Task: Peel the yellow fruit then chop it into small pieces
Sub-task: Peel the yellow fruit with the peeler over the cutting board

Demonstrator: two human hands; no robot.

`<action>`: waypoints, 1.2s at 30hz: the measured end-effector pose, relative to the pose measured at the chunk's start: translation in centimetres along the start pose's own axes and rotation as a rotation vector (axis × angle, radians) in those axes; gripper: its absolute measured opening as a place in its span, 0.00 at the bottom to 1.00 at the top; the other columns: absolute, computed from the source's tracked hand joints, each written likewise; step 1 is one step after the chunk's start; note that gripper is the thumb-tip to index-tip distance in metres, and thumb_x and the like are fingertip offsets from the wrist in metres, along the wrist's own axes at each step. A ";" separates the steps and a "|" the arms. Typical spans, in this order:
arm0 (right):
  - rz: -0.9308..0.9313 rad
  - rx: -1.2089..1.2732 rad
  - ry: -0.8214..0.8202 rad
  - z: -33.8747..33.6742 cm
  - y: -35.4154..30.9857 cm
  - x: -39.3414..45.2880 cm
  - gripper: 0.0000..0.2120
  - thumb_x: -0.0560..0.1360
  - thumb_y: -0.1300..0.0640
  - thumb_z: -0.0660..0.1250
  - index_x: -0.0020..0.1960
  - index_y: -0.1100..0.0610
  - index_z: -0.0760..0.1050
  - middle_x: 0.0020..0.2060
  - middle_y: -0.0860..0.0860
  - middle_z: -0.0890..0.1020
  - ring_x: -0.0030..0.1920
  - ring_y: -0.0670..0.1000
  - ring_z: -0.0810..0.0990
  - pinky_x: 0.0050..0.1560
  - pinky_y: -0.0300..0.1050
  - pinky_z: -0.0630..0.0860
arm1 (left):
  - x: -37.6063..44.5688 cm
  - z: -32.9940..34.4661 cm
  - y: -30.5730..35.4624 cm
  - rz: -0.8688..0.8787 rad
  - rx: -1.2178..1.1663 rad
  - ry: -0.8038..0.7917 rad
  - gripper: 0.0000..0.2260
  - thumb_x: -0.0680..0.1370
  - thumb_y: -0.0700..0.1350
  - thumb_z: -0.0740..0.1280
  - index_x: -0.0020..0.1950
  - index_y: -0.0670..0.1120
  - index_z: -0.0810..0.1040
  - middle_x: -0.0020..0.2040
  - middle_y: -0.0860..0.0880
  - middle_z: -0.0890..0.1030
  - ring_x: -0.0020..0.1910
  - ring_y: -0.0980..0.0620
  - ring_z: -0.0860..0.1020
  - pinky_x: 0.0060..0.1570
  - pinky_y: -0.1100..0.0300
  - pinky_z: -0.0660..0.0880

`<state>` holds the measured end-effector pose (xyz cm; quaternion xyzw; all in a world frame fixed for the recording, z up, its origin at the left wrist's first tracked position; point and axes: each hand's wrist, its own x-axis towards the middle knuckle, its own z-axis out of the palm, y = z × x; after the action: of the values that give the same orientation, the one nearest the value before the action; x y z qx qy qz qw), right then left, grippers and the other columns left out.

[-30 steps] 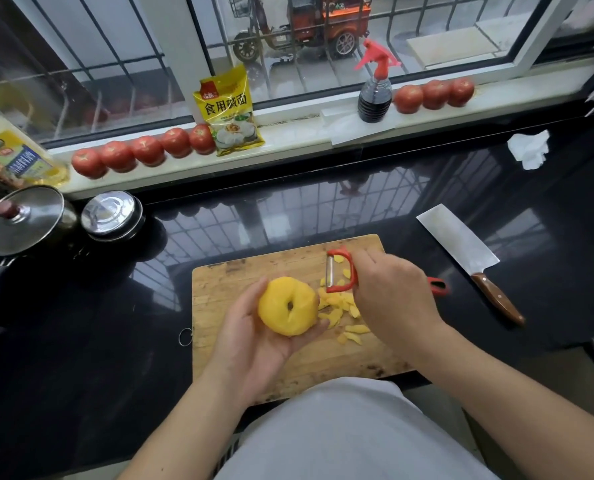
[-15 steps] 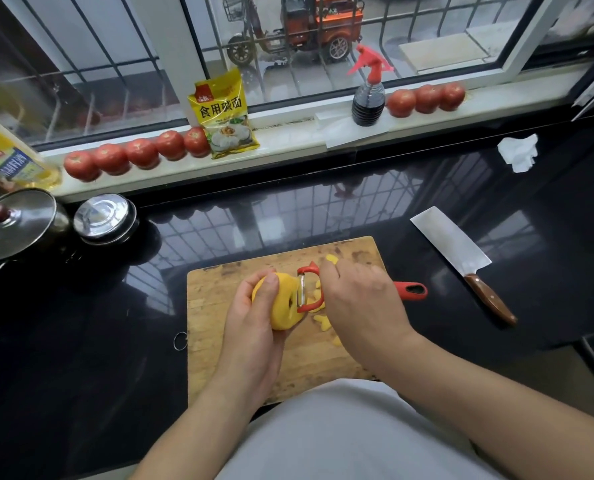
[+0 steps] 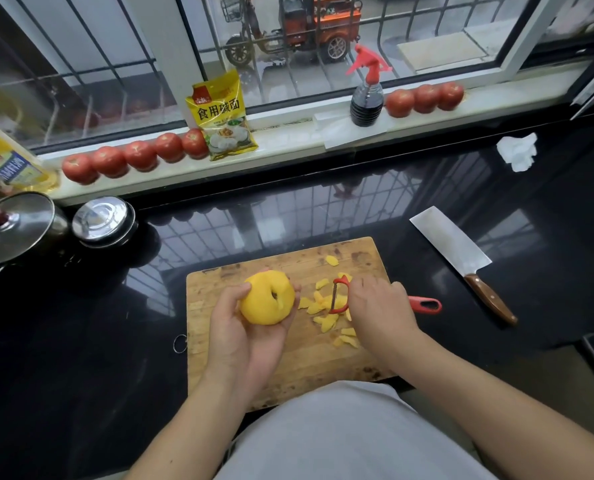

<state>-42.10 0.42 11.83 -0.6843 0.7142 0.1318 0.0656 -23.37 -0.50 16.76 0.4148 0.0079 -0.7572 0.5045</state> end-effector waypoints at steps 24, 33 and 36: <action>-0.206 0.147 0.495 -4.9 -2.7 -1.4 0.09 0.78 0.66 0.58 0.50 0.55 0.74 0.38 0.53 0.73 0.40 0.55 0.68 0.43 0.52 0.66 | 0.3 -1.2 0.2 0.088 0.295 -0.243 0.26 0.68 0.39 0.63 0.66 0.37 0.77 0.58 0.37 0.81 0.55 0.39 0.79 0.60 0.40 0.76; -0.065 0.151 0.346 -3.3 -1.0 -1.5 0.10 0.71 0.67 0.68 0.48 0.55 0.75 0.38 0.52 0.75 0.39 0.55 0.70 0.40 0.51 0.65 | 0.5 -1.3 0.8 0.084 0.211 -0.162 0.23 0.68 0.40 0.63 0.62 0.41 0.80 0.55 0.40 0.82 0.56 0.40 0.77 0.67 0.43 0.68; -0.180 0.207 0.472 -4.6 -1.8 -1.6 0.10 0.74 0.65 0.66 0.53 0.55 0.77 0.39 0.51 0.75 0.40 0.55 0.71 0.43 0.51 0.67 | 0.5 -1.0 0.3 0.062 0.321 -0.201 0.21 0.68 0.39 0.62 0.60 0.42 0.83 0.54 0.40 0.83 0.52 0.42 0.80 0.57 0.46 0.77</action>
<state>-39.82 0.60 16.47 -0.7464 0.6557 -0.1116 -0.0216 -22.61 -0.62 15.94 0.4121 -0.1762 -0.7704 0.4534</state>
